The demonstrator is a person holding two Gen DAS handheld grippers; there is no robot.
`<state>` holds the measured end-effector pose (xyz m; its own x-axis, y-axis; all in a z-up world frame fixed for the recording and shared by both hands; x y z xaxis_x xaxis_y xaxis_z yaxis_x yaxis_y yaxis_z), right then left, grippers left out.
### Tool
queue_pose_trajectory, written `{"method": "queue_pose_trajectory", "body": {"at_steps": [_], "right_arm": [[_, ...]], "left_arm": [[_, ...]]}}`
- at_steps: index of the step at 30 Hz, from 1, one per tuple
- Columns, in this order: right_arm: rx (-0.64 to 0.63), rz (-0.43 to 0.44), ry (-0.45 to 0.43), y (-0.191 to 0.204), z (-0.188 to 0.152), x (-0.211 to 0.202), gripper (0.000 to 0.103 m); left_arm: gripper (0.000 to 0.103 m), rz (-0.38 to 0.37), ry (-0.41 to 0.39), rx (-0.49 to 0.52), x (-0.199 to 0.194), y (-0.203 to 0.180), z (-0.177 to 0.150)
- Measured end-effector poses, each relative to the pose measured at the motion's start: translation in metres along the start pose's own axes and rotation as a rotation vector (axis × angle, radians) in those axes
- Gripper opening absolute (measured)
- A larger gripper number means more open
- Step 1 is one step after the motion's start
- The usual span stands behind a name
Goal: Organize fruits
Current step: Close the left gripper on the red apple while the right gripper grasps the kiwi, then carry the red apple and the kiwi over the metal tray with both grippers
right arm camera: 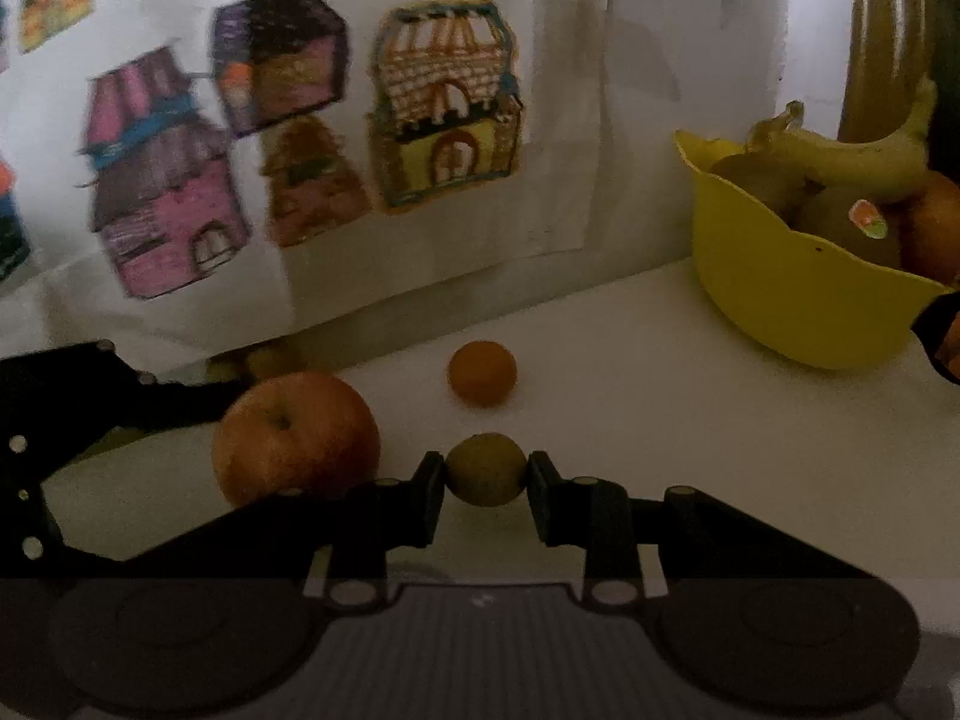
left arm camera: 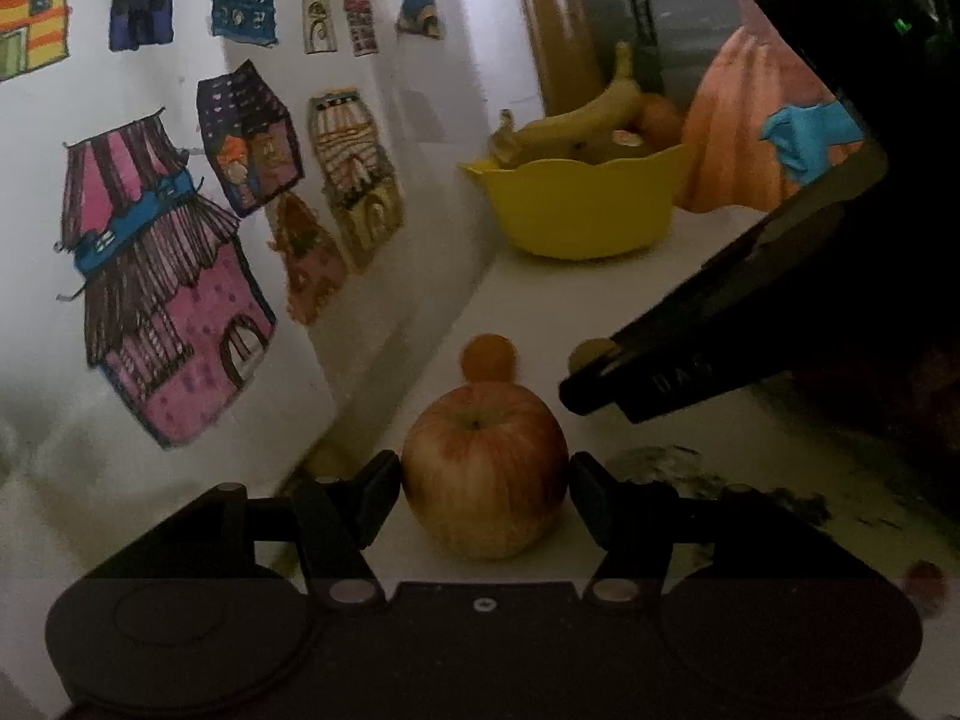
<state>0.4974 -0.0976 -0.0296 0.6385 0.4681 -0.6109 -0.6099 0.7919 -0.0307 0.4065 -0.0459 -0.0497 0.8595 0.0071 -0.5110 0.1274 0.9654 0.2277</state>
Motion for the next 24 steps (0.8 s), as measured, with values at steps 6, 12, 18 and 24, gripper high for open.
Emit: {"method": "queue_pose_trajectory", "body": {"at_steps": [6,12,18,24], "right_arm": [[-0.008,-0.01,-0.006,0.015,-0.021,-0.036,0.034],[0.015,-0.029,-0.028,0.013,-0.04,-0.079,0.034],[0.044,-0.075,-0.043,0.014,-0.061,-0.123,0.034],[0.072,-0.132,-0.043,0.011,-0.088,-0.16,0.034]], "left_arm": [[0.063,-0.065,0.002,-0.012,-0.035,-0.022,-0.014],[0.063,-0.113,0.012,-0.031,-0.063,-0.038,-0.024],[0.063,-0.154,0.011,-0.038,-0.088,-0.058,-0.03],[0.063,-0.195,0.0,-0.035,-0.106,-0.08,-0.033]]}}
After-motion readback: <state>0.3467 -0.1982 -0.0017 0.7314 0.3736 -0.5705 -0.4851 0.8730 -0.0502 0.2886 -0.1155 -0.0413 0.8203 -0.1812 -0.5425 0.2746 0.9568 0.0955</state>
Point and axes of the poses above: each gripper's, at about its wrist camera, not at the fingertips, and x roughly the way its jaws point, y to its left, z to its top, the point moved 9 cm from there along x, roughly the way its jaws point, and after that the axes turned 2 degrees about x, right-handed, at the moved point
